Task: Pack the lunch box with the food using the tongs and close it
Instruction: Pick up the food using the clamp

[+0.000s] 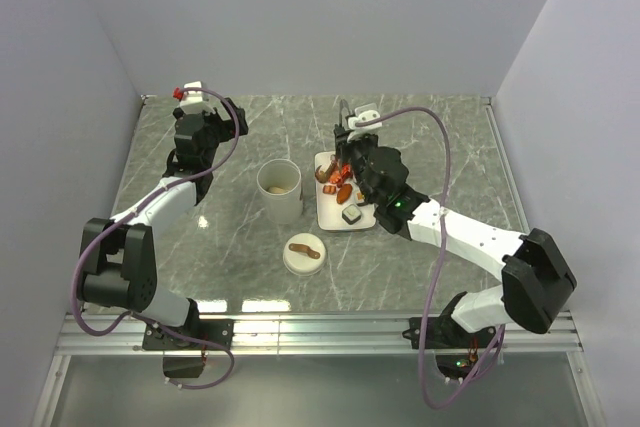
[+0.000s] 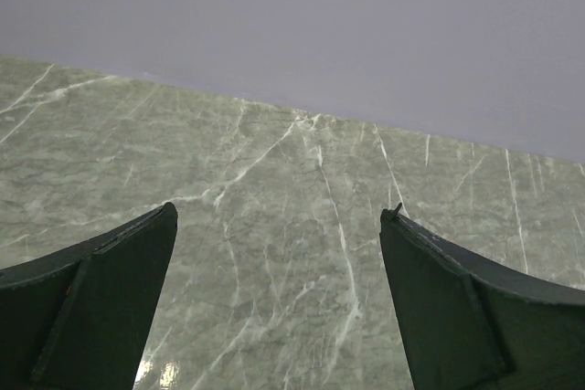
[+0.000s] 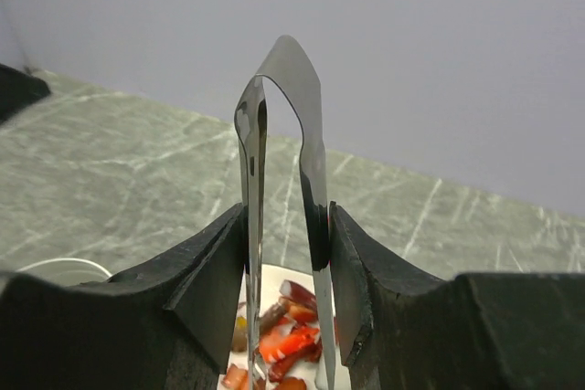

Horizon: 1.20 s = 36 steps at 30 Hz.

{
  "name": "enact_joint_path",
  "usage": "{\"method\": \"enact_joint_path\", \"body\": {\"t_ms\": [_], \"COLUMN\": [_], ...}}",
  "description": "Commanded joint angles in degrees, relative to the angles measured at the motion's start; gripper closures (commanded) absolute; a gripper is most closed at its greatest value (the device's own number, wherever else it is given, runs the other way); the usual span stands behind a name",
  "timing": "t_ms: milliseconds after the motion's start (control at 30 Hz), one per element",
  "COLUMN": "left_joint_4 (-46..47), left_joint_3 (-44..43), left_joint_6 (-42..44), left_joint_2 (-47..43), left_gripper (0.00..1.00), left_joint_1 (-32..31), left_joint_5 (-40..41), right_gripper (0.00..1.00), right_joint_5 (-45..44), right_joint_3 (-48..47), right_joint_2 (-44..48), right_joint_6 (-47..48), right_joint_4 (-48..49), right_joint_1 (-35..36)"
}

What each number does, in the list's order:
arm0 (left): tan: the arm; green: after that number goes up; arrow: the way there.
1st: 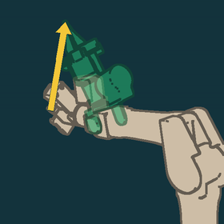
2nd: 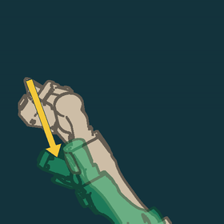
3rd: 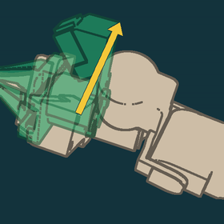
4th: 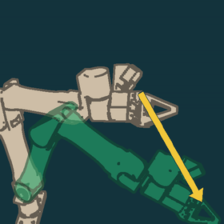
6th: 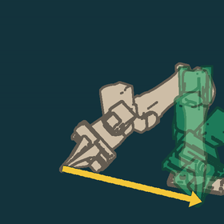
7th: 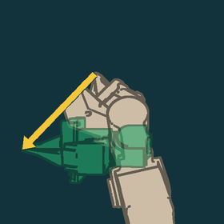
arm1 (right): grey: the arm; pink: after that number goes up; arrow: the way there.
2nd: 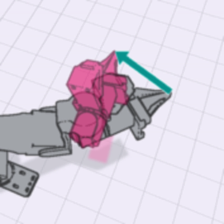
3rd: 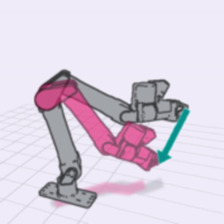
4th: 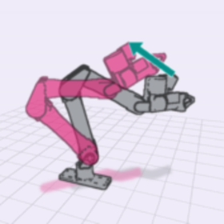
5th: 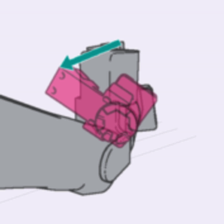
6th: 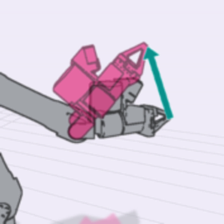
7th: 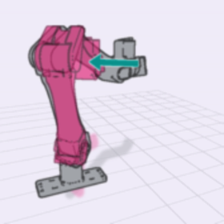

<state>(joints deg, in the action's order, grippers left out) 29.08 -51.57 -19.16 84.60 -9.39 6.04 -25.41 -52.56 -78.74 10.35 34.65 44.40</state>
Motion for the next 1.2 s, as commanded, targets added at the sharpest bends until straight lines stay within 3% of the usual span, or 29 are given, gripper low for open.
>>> {"method": "enact_joint_path", "body": {"t_ms": [0,267,1167], "left_joint_4": [1.42,1.51,1.94], "left_joint_3": [-2.48,-2.22,-1.87], "left_joint_6": [0.44,0.44,0.17], "left_joint_2": [0.13,-0.13,-0.49], "left_gripper": [0.01,0.01,0.01], "left_joint_1": [-0.28,-0.28,-0.28], "left_joint_5": [-0.59,-0.77,-2.18], "right_gripper": [0.53,0.52,0.51], "right_joint_5": [-4.38,-8.51,-10.36], "right_joint_3": [0.17,0.88,3.69], "right_joint_2": [-0.01,-3.26,-5.02], "right_joint_6": [0.11,0.37,-2.09], "right_joint_4": [2.09,1.73,-1.43], "right_joint_1": [-0.28,-0.28,-0.19]}}
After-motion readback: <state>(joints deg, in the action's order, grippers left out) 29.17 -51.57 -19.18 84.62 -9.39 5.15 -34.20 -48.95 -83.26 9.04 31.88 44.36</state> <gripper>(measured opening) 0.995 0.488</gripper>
